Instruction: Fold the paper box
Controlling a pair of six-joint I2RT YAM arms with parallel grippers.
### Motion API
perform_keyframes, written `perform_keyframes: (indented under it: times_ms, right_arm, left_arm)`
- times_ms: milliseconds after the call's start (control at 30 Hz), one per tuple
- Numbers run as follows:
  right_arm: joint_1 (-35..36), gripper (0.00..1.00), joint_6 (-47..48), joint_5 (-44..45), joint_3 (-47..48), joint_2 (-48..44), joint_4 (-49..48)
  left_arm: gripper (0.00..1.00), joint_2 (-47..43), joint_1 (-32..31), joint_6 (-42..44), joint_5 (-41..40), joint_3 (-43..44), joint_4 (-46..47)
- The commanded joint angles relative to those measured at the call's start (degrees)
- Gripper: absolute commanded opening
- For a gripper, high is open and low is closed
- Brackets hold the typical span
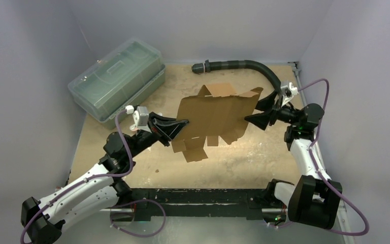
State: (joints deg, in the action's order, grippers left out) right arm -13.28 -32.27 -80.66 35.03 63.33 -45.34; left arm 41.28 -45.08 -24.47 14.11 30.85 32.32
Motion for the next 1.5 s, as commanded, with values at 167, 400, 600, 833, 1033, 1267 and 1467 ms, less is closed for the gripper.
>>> perform_keyframes:
  times_ms: [167, 400, 600, 833, 1033, 1267, 1467]
  right_arm:
    - [0.48, 0.17, -9.21, -1.15, -0.07, -1.17, -13.28]
    - [0.19, 0.0, 5.82, -1.25, 6.57, -2.06, 11.44]
    - [-0.17, 0.0, 70.19, 14.19, 30.65, 1.87, 84.35]
    - [-0.16, 0.0, 88.62, 33.55, 46.59, 4.64, 108.29]
    - [0.13, 0.0, 93.74, 43.8, 56.89, 3.47, 115.67]
    - [3.37, 0.0, 96.79, 49.01, 64.19, 3.44, 121.4]
    - [10.61, 0.0, 93.48, 53.44, 65.93, 4.79, 122.75]
  left_arm:
    - [0.0, -0.07, -0.18, -1.01, -3.45, -0.56, 4.85]
    - [0.04, -0.39, -0.12, 0.96, -9.6, -0.18, -3.35]
    - [0.6, -2.55, 0.04, 4.29, -21.22, 1.72, -22.48]
    - [0.91, -9.0, 0.08, 10.27, -22.97, 4.71, -35.74]
    - [0.95, -9.28, 0.12, 19.9, -11.99, 1.84, -23.39]
    - [0.96, 8.96, 0.02, 35.46, 3.19, 9.34, -6.47]
    - [0.96, 23.21, -1.86, 37.15, 10.51, 20.57, -0.59]
